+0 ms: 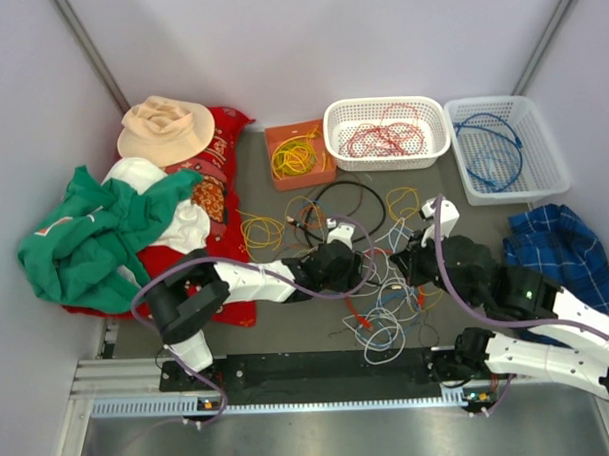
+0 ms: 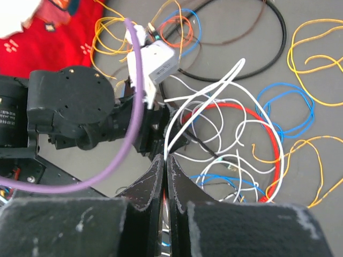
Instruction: Untangle the cables
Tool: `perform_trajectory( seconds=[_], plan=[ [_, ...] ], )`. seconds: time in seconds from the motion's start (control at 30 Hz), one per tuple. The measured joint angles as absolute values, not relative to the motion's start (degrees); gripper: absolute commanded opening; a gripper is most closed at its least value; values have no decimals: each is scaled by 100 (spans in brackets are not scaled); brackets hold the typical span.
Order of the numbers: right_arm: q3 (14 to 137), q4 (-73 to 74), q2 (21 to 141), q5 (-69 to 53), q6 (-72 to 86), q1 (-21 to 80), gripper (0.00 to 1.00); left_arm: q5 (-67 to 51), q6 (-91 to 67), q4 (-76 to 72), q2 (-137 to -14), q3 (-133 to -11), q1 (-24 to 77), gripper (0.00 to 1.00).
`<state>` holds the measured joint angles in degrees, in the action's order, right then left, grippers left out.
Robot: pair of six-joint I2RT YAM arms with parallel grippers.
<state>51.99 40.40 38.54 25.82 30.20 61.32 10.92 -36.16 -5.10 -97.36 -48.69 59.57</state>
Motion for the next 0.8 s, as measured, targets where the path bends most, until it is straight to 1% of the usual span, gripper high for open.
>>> perform_trajectory(
  seconds=[0.13,0.17,0.23,0.27,0.37,0.47,0.5,0.53,0.57,0.6,0.63,0.67,0.73,0.8],
  plan=[
    [5103,4042,3881,2589,3063,6132,0,1374,-3441,-429,-10127,-5288,6169,50],
    [5100,4062,3889,2591,3065,6134,0,1476,-3393,-384,-10228,-5404,6228,39],
    [5100,4073,3887,2604,3068,6134,0,1656,-3319,-281,-10370,-5575,6316,28],
    [5100,4080,3879,2613,3070,6134,0,1763,-3280,-215,-10425,-5636,6337,18],
    [5100,4093,3848,2646,3089,6134,0,1984,-3277,-78,-10466,-5690,6399,0],
    [5100,4132,3785,2689,3116,6134,0,2161,-3299,51,-10466,-5725,6410,0],
    [5100,4154,3765,2709,3122,6134,2,2228,-3301,108,-10466,-5736,6416,0],
    [5100,4169,3745,2722,3129,6134,8,2292,-3299,167,-10462,-5749,6420,0],
    [5100,4182,3739,2740,3133,6134,30,2351,-3295,217,-10444,-5754,6427,0],
    [5100,4198,3715,2759,3157,6134,42,2418,-3277,333,-10403,-5754,6427,0],
    [5100,4215,3699,2783,3177,6134,57,2495,-3256,491,-10339,-5754,6425,0],
    [5100,4241,3677,2808,3210,6134,63,2550,-3232,639,-10235,-5749,6423,0],
    [5100,4303,3636,2851,3221,6134,70,2648,-3124,919,-9865,-5719,6418,0],
    [5100,4316,3601,2886,3253,6134,72,2685,-3013,1114,-9343,-5712,6412,0]
  ],
)
